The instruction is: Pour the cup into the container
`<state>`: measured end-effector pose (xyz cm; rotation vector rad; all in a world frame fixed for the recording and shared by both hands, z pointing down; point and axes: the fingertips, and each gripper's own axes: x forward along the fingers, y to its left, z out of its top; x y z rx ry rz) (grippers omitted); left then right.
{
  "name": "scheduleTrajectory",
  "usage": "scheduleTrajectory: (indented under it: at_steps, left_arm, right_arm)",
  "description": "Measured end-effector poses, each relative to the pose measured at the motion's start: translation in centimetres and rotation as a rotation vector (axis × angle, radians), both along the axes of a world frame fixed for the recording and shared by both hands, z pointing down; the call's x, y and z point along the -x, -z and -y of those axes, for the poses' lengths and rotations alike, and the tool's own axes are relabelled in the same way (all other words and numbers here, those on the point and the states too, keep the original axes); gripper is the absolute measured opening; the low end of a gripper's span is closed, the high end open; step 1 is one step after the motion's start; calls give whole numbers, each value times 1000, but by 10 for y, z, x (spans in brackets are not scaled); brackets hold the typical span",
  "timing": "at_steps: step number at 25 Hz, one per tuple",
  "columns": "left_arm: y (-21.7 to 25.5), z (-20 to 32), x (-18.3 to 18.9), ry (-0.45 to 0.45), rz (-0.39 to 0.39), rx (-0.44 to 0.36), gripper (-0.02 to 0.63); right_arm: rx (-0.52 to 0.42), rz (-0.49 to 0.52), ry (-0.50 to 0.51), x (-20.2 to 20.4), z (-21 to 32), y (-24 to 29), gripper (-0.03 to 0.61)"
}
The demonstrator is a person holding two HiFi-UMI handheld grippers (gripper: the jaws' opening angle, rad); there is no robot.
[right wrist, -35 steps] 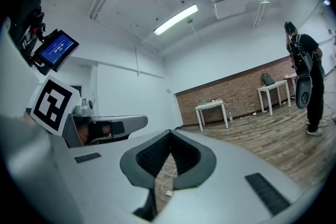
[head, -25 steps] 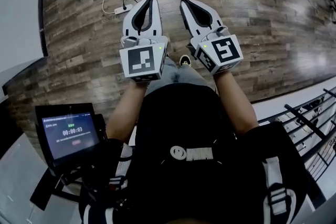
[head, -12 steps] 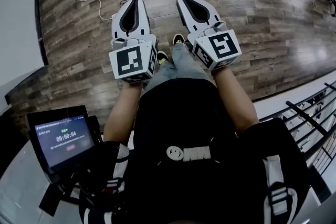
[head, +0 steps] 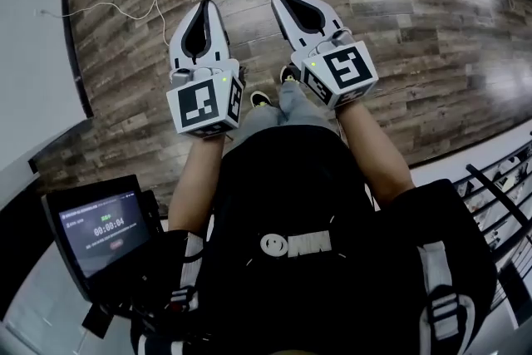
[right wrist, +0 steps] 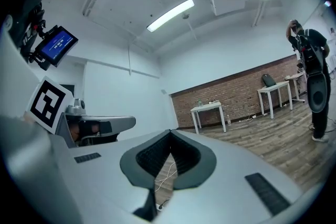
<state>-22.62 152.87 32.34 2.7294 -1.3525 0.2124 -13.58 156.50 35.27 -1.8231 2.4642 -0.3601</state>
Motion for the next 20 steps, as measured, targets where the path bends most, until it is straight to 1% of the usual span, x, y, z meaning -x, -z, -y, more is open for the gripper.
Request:
scheduleTrajectory:
  at_steps: [4, 9, 17, 20]
  left_arm:
    - [-4, 14, -7, 13, 17, 8, -2]
    - [-4, 39, -1, 18, 3, 5, -2]
    - [-2, 100, 30, 2, -21, -4, -2]
    - [-5, 134, 45, 8, -37, 1, -2]
  right_arm:
    - [2, 19, 4, -10, 14, -4, -3]
    - [26, 19, -2, -6, 39, -12, -3]
    - [32, -10, 5, 33, 102, -9, -3]
    - [46, -32, 7, 47, 135, -10, -3]
